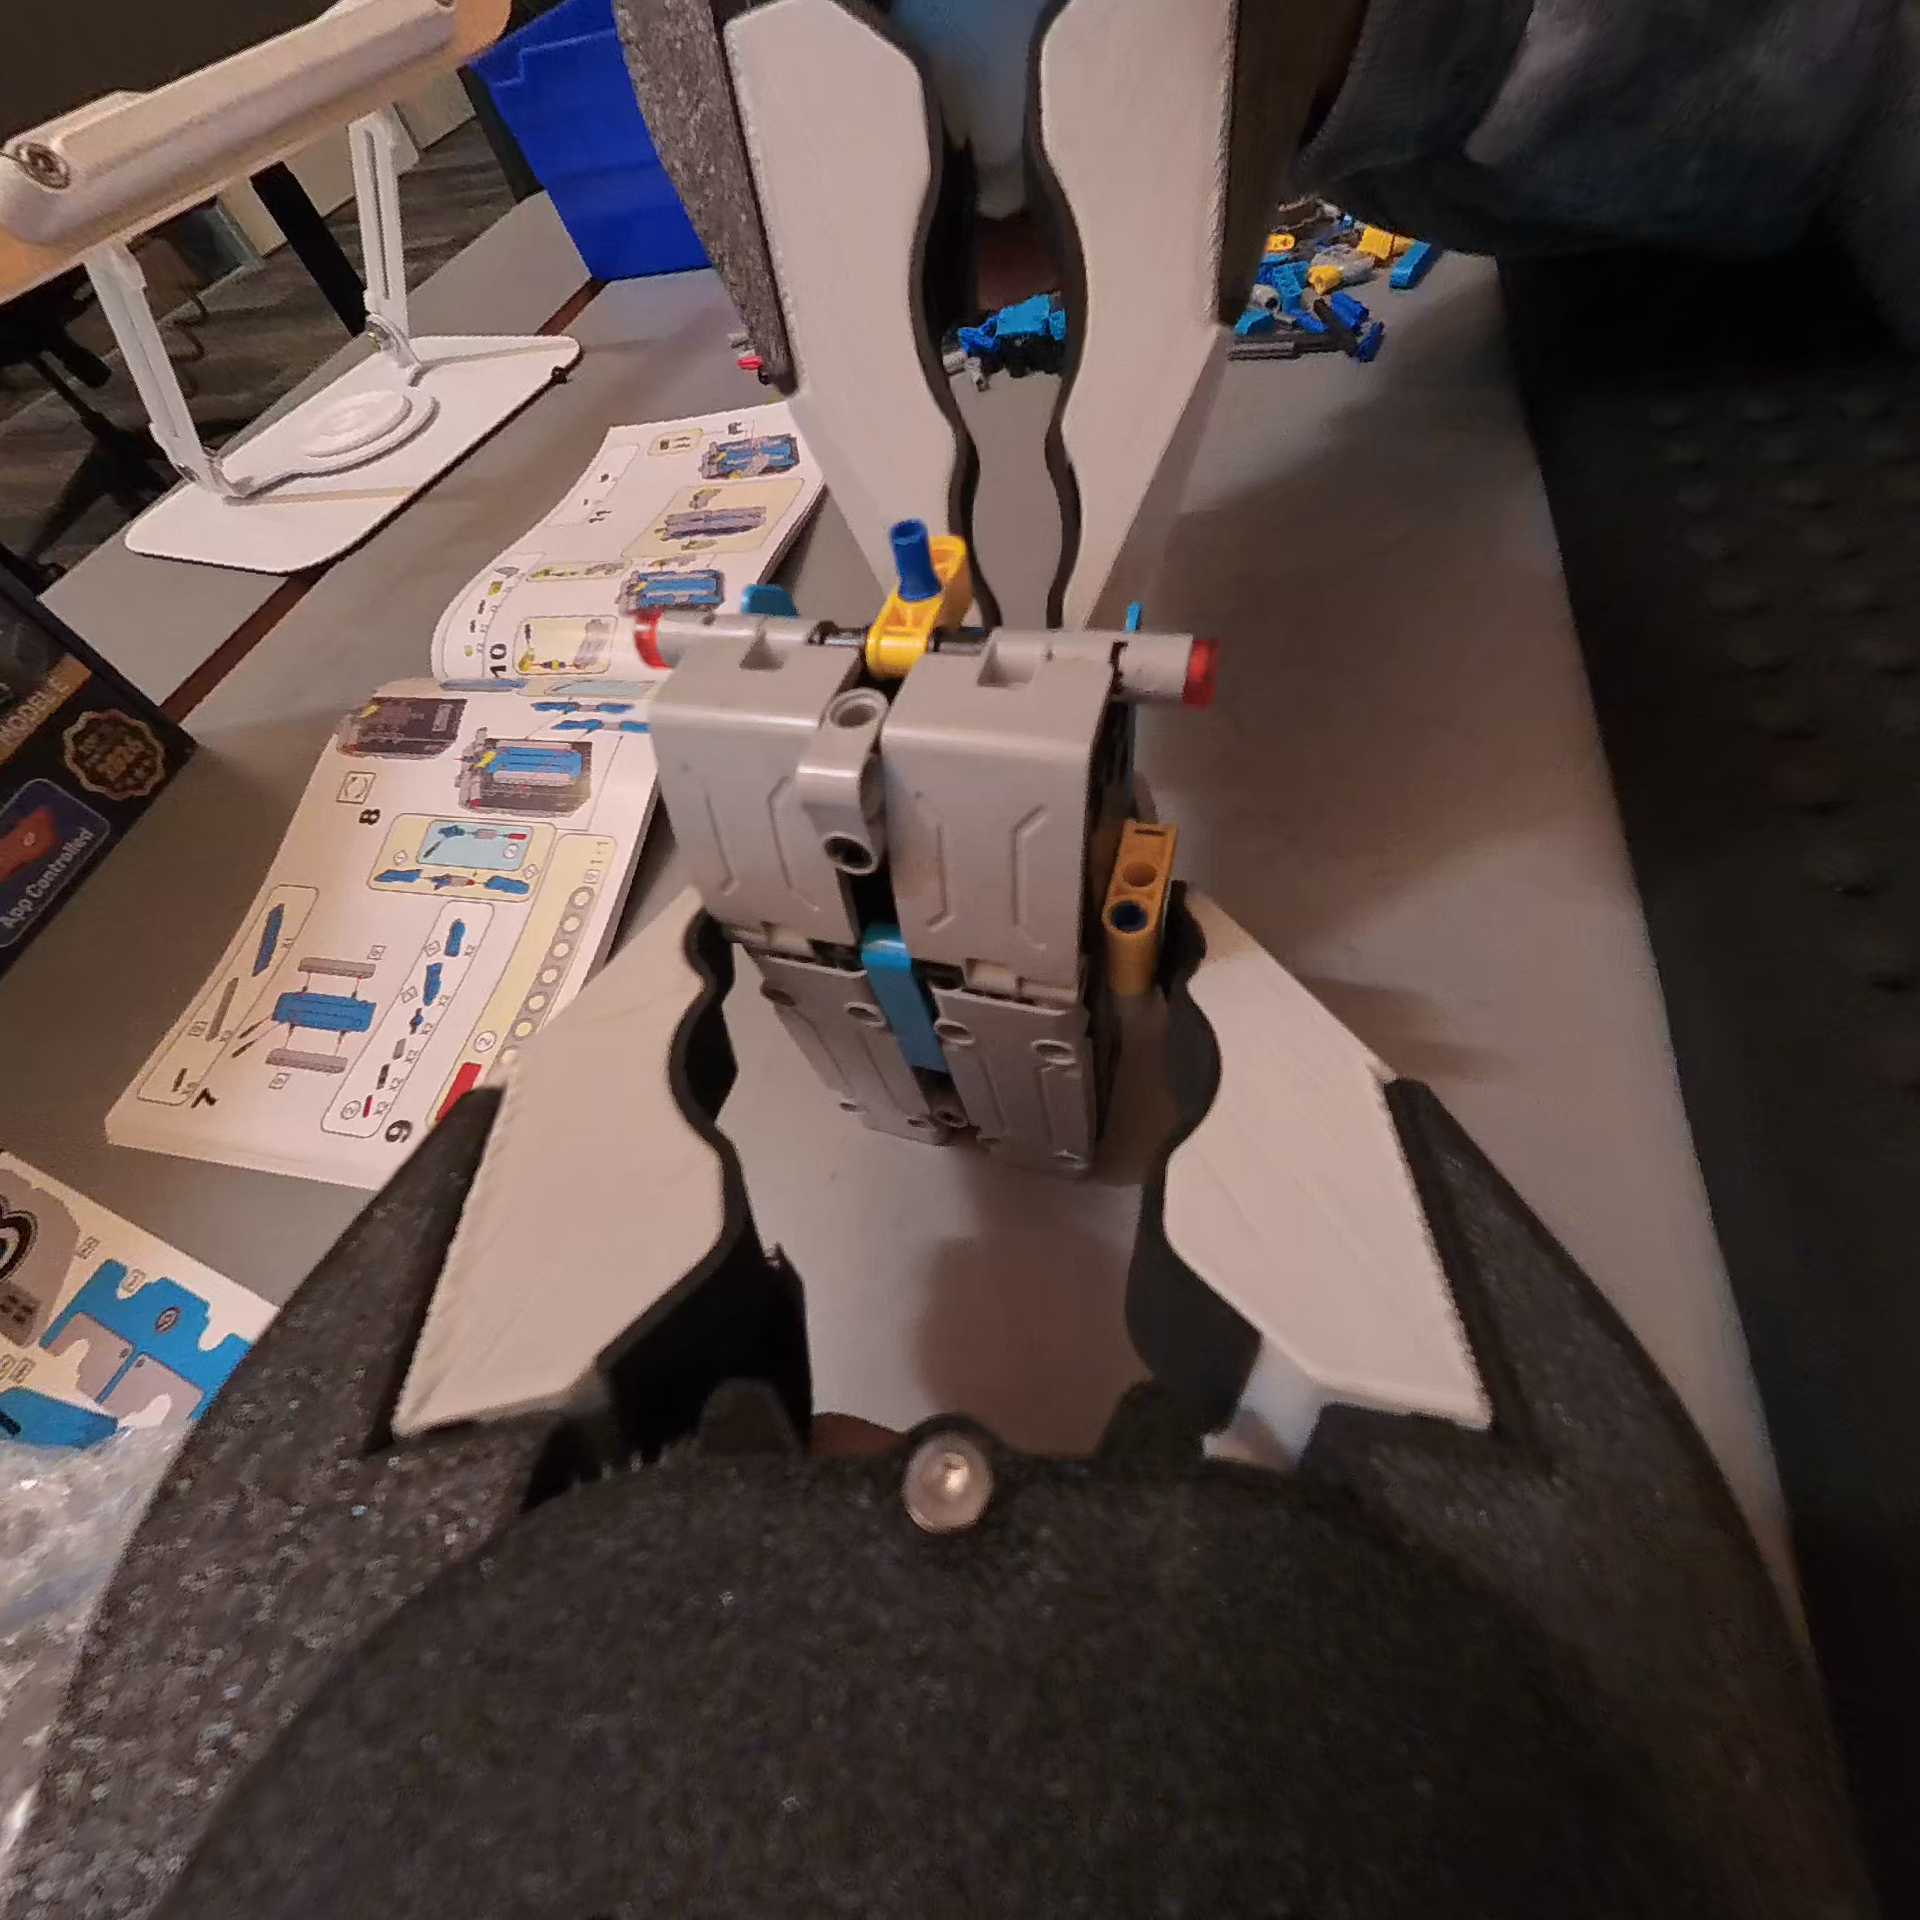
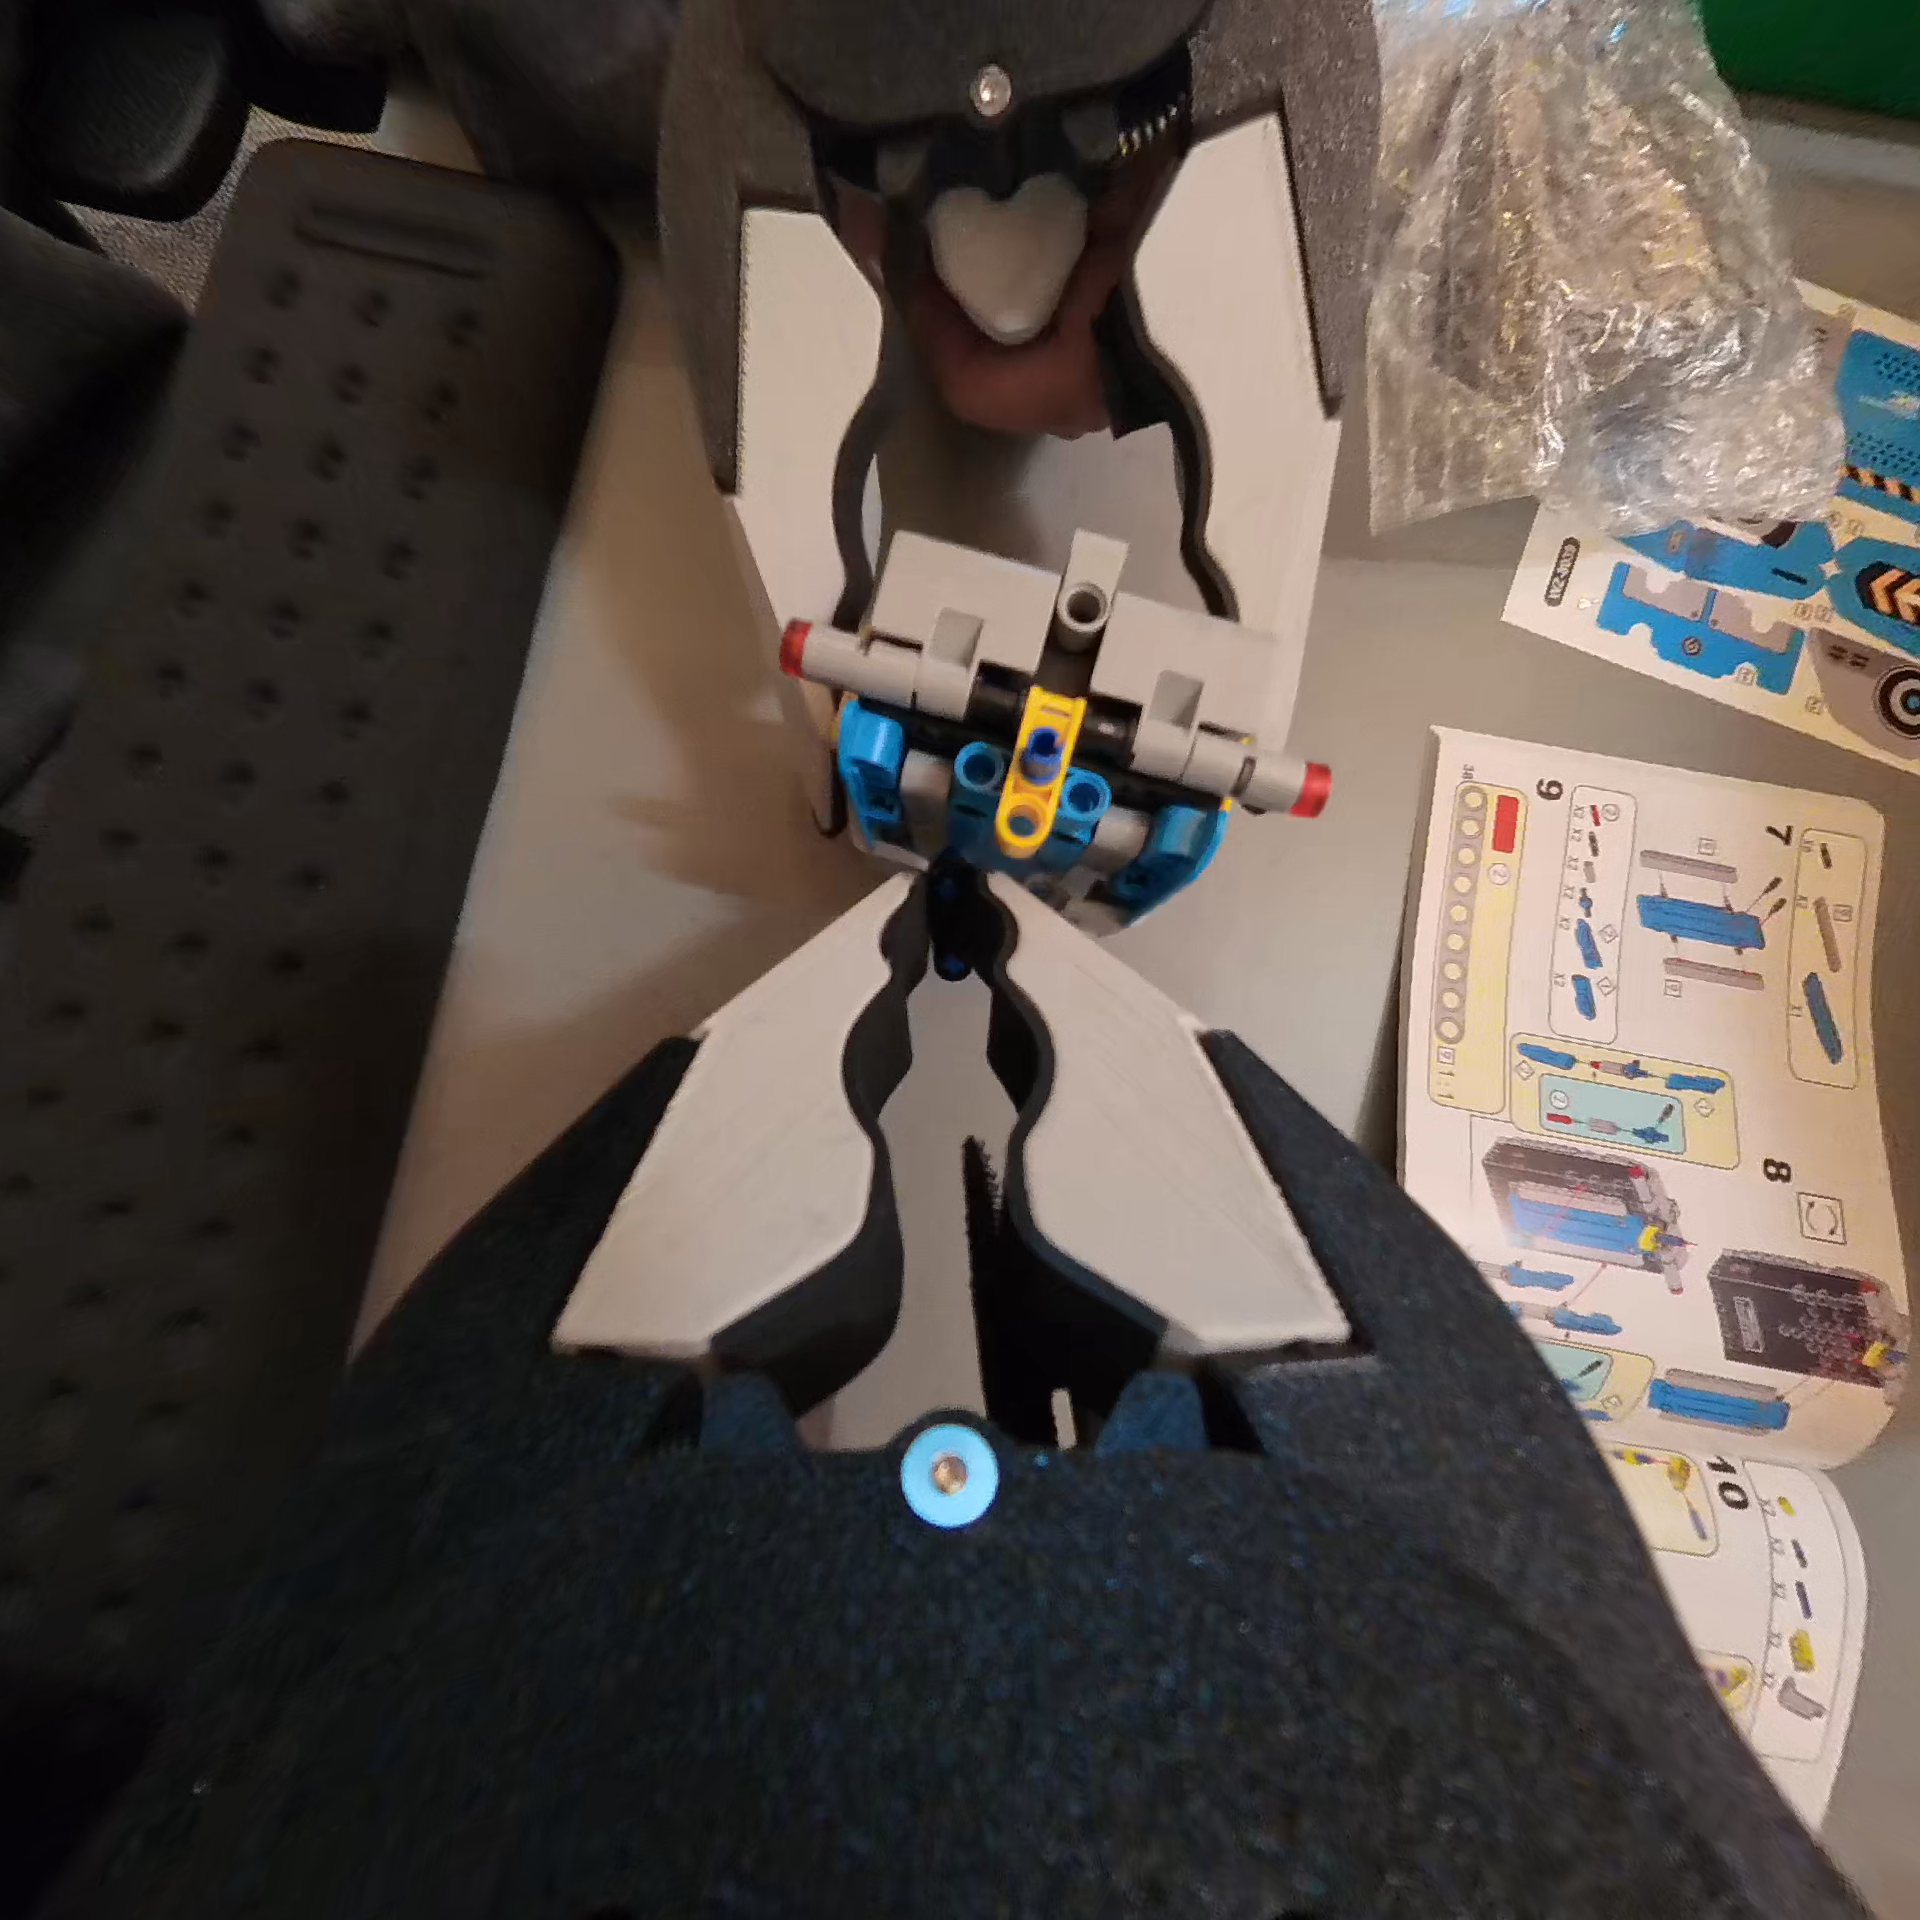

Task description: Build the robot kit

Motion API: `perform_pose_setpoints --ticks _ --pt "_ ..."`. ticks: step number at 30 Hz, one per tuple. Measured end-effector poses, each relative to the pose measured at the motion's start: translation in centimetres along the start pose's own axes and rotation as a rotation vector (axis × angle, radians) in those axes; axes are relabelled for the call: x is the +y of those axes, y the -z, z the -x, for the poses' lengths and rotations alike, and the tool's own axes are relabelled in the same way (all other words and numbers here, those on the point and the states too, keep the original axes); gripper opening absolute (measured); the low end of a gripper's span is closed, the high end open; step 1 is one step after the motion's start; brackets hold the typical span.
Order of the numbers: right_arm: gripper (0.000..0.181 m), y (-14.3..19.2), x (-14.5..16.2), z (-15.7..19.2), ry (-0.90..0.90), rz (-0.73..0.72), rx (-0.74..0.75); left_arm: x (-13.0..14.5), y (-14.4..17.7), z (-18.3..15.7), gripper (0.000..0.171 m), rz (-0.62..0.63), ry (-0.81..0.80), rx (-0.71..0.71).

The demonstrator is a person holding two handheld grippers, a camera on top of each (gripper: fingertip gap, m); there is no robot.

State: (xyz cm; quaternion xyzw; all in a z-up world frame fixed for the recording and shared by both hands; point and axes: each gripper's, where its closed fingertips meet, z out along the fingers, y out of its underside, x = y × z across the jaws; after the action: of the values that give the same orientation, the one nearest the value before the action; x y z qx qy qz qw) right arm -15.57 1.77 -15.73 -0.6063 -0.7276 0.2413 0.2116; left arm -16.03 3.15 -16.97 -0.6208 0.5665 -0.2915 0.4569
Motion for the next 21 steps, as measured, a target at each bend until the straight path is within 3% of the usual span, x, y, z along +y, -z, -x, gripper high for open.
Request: perform_pose_setpoints --ticks 7,10,14,21 --pt "0.007 0.3 1.0 0.6 -0.019 0.137 -0.025 1.2 -1.0 -0.3 0.081 0.084 -0.053 -0.015" --pt "0.007 0.2 0.7 0.5 -0.021 0.113 -0.016 1.4 -1.1 -0.3 0.080 0.094 -0.034 -0.001" --pt "0.007 0.0 0.7 0.7 -0.045 0.094 -0.030 4.0 -1.9 -0.3 0.078 0.263 -0.056 -0.012" --pt "0.007 0.0 0.2 -0.6 -0.062 0.149 0.047 4.3 -2.0 0.8 0.074 0.279 0.056 -0.018"
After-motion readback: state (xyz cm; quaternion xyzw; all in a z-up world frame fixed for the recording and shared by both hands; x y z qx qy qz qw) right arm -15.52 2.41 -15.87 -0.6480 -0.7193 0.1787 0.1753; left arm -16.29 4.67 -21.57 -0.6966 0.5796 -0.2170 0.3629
